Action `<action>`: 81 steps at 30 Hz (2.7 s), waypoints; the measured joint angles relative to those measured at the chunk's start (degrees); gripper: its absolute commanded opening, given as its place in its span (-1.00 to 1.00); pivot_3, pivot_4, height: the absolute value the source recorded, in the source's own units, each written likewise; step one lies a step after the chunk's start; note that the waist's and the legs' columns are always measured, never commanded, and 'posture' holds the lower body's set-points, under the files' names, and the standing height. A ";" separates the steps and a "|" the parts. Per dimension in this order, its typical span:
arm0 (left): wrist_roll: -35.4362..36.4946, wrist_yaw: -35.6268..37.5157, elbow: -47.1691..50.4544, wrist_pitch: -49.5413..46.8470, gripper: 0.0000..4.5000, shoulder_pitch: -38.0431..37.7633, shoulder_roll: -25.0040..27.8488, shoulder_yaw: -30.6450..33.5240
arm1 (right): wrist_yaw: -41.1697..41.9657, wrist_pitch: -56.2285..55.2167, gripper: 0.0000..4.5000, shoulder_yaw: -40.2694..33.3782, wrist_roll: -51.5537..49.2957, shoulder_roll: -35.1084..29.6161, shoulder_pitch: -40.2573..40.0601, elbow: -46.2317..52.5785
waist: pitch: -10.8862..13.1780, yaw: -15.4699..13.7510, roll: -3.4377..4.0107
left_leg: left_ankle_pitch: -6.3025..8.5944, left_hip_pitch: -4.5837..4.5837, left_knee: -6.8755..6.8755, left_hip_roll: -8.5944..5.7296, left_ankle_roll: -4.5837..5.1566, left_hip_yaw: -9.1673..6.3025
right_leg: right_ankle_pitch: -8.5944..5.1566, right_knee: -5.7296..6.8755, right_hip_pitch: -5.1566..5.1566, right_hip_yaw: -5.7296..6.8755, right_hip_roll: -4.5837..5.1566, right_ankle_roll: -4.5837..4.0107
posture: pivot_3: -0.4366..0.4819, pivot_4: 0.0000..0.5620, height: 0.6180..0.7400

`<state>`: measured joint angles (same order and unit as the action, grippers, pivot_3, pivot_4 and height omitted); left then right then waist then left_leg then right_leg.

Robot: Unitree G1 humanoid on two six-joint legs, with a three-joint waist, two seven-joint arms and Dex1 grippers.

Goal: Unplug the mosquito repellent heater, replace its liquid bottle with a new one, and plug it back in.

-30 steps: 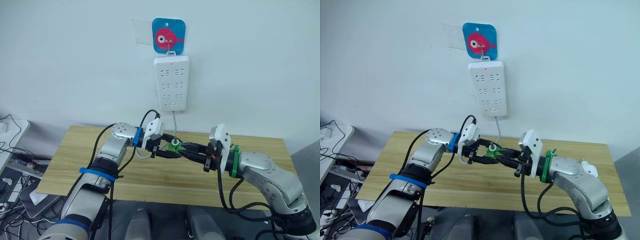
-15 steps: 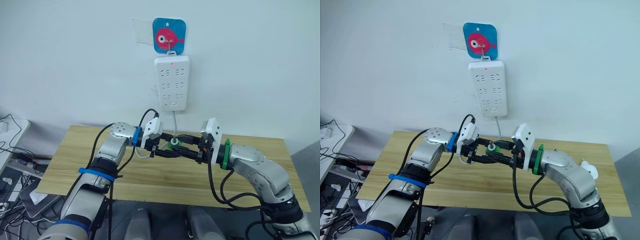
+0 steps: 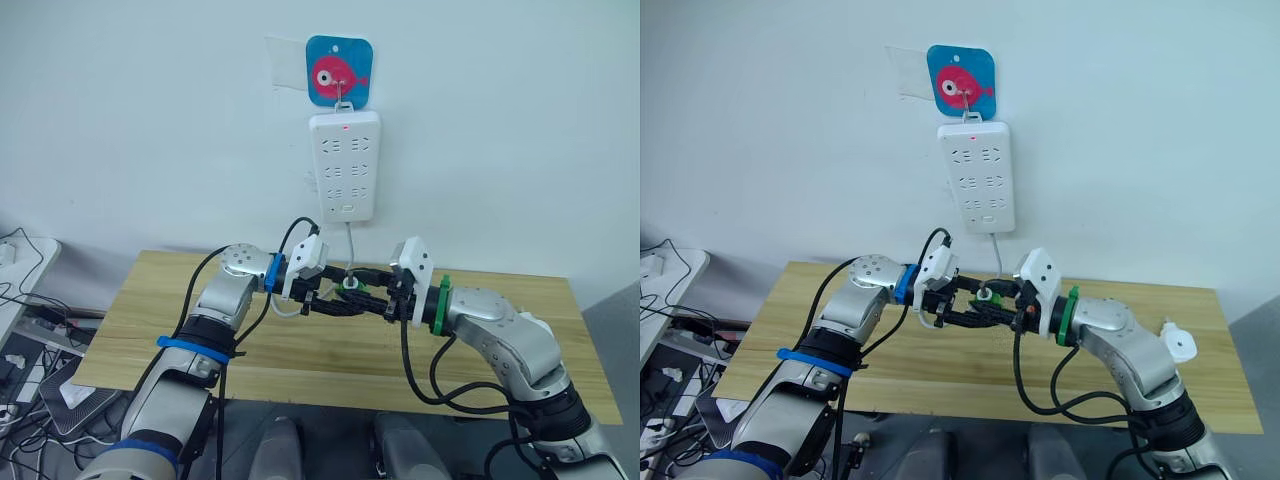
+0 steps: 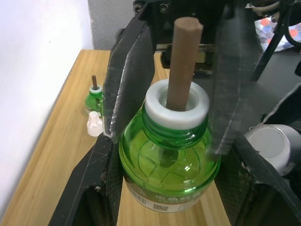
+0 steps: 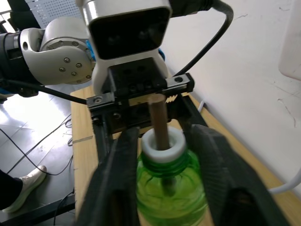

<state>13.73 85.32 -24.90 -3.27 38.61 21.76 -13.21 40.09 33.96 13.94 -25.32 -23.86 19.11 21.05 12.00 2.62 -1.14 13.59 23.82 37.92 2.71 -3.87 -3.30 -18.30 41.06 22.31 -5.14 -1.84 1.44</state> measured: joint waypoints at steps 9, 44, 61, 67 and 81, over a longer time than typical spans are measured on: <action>0.75 -0.91 1.92 -3.02 0.45 -0.70 -0.24 0.08 | 0.41 -0.85 -0.62 -0.84 -0.32 -0.13 -1.41 0.20 | 0.00 -0.21 0.00 | 0.00 0.01 0.00 0.00 0.00 0.00 | 0.00 0.00 0.00 0.00 0.00 0.00 | 0.04 -0.50 1.00; 0.96 -29.99 8.75 13.66 1.00 -8.87 -18.25 4.46 | -54.37 12.73 -0.62 -31.94 -68.70 14.42 -7.17 1.61 | -0.01 -0.21 0.00 | 0.00 0.02 -0.05 -0.01 0.00 0.11 | 0.00 -0.03 0.00 -0.15 0.01 0.01 | -0.05 -0.44 1.00; 1.56 -31.79 8.74 13.80 0.19 -8.85 -19.35 3.73 | -56.44 6.43 -0.62 -26.61 -72.61 10.91 -7.91 1.87 | -0.01 -0.23 0.00 | 0.00 0.03 -0.07 -0.01 0.00 0.11 | -0.01 -0.07 0.00 -0.15 -0.01 0.01 | -0.06 -0.45 1.00; 1.70 -31.97 8.74 13.75 0.00 -8.85 -19.46 3.58 | -56.57 5.11 -0.62 -25.80 -72.80 10.29 -8.27 2.29 | -0.01 -0.24 0.00 | 0.00 0.03 -0.07 -0.01 0.00 0.11 | -0.01 -0.08 0.00 -0.15 -0.01 0.02 | -0.06 -0.45 1.00; 1.98 -30.11 7.02 13.67 0.00 -7.85 -17.06 4.06 | -54.69 13.20 0.98 -26.02 -76.02 -11.29 -14.49 3.99 | -0.01 -0.42 0.00 | 0.01 0.08 -0.10 -0.02 0.01 0.15 | -0.01 -0.21 0.00 -0.19 0.00 0.03 | -0.06 -0.41 1.00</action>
<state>15.72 55.22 -17.88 10.40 30.76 4.70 -9.15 -14.60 47.16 -12.08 -101.34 -35.14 4.63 25.04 11.99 2.20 -1.14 13.60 23.90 37.82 2.69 -3.86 -3.16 -18.31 40.85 22.30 -5.33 -1.84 1.47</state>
